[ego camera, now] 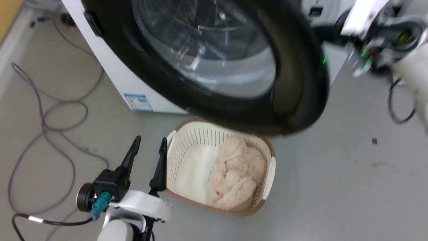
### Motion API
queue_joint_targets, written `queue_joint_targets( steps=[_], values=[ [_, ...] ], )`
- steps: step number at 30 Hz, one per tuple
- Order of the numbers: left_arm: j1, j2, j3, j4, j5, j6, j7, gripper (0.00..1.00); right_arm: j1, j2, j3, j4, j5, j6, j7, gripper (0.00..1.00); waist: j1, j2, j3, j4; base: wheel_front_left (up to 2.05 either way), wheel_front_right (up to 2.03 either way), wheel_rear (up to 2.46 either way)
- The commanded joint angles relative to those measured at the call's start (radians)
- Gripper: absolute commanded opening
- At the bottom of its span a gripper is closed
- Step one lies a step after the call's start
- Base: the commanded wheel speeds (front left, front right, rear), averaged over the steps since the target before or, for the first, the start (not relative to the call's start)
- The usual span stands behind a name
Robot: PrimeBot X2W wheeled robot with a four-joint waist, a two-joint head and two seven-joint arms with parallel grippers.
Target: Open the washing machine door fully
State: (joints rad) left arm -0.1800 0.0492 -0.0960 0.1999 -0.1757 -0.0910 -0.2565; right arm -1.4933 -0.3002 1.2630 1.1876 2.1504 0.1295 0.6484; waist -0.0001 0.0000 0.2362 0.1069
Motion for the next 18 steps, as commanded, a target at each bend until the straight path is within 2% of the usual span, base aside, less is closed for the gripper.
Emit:
queue_joint_targets(
  steps=[1, 3, 5, 18],
  values=[
    [0.016, 0.002, 0.006, 0.005, 0.010, 0.003, -0.005, 1.00, 0.049, 0.005, -0.005, -0.034, 0.007, 0.001, 0.001, 0.00, 0.0001, 0.0000, -0.046, 0.006, 0.00, 0.00, 0.00],
    [0.029, 0.003, 0.010, 0.008, 0.018, 0.006, -0.005, 1.00, 0.093, -0.006, -0.012, -0.074, 0.012, 0.001, -0.004, 0.00, 0.0001, 0.0000, -0.072, 0.011, 0.00, 0.00, 0.00],
    [0.057, 0.009, 0.017, 0.014, 0.028, 0.009, -0.005, 1.00, 0.184, -0.032, -0.024, -0.170, 0.021, 0.001, -0.017, 0.00, 0.0001, 0.0000, -0.125, 0.021, 0.00, 0.00, 0.00],
    [0.124, 0.023, 0.019, 0.022, 0.046, 0.017, -0.005, 1.00, 0.392, -0.081, -0.023, -0.471, 0.049, 0.001, -0.101, 0.00, 0.0001, 0.0000, -0.196, 0.030, 0.00, 0.00, 0.00]
  ],
)
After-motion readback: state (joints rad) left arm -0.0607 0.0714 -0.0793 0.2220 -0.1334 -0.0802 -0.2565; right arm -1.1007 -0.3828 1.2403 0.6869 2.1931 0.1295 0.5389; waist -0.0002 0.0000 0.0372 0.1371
